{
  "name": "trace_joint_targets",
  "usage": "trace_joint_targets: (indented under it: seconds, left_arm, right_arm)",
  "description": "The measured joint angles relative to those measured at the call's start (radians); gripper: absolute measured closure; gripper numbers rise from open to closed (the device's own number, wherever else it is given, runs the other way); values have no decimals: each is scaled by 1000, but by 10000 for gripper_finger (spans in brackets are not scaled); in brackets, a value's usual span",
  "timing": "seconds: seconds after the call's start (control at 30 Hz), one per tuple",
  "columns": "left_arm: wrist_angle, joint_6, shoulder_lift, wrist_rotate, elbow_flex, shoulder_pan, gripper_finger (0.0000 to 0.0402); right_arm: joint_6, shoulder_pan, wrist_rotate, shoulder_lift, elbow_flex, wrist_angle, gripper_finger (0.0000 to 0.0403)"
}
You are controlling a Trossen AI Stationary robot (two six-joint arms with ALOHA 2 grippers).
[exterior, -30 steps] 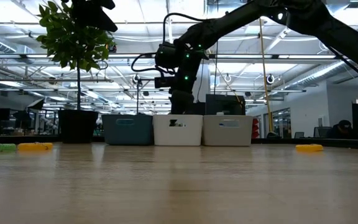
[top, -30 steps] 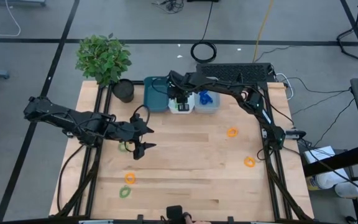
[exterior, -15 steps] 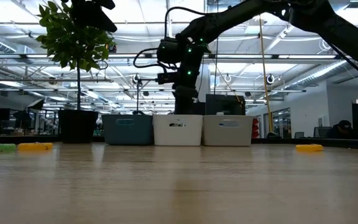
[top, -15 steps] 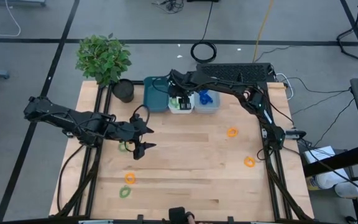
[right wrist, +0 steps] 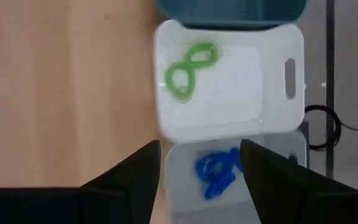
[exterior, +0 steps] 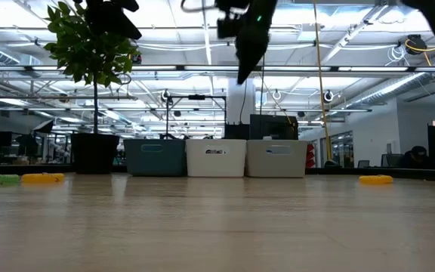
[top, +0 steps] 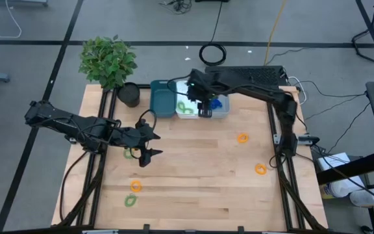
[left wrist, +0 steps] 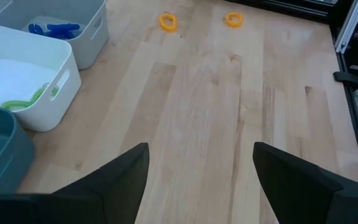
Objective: Sort spring keychains
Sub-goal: Put the yellow spring keychain in the blue bin
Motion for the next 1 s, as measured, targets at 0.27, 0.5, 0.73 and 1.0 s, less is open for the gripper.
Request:
trace_joint_targets:
  seconds: [0.27, 0.5, 0.73, 1.0]
  left_arm:
    - [-17, 0, 0, 0, 0, 0, 110]
    - [-17, 0, 0, 0, 0, 0, 110]
    - [-16, -8, 0, 0, 0, 0, 110]
    - [-15, 3, 0, -1, 0, 0, 110]
  right_arm:
    - [134, 121, 0, -179, -5, -165, 195]
    - [329, 220, 7, -385, -244, -195, 195]
    - [403, 283, 78, -615, -669, -84, 195]
    - [395, 256, 76, -731, -1065, 90, 195]
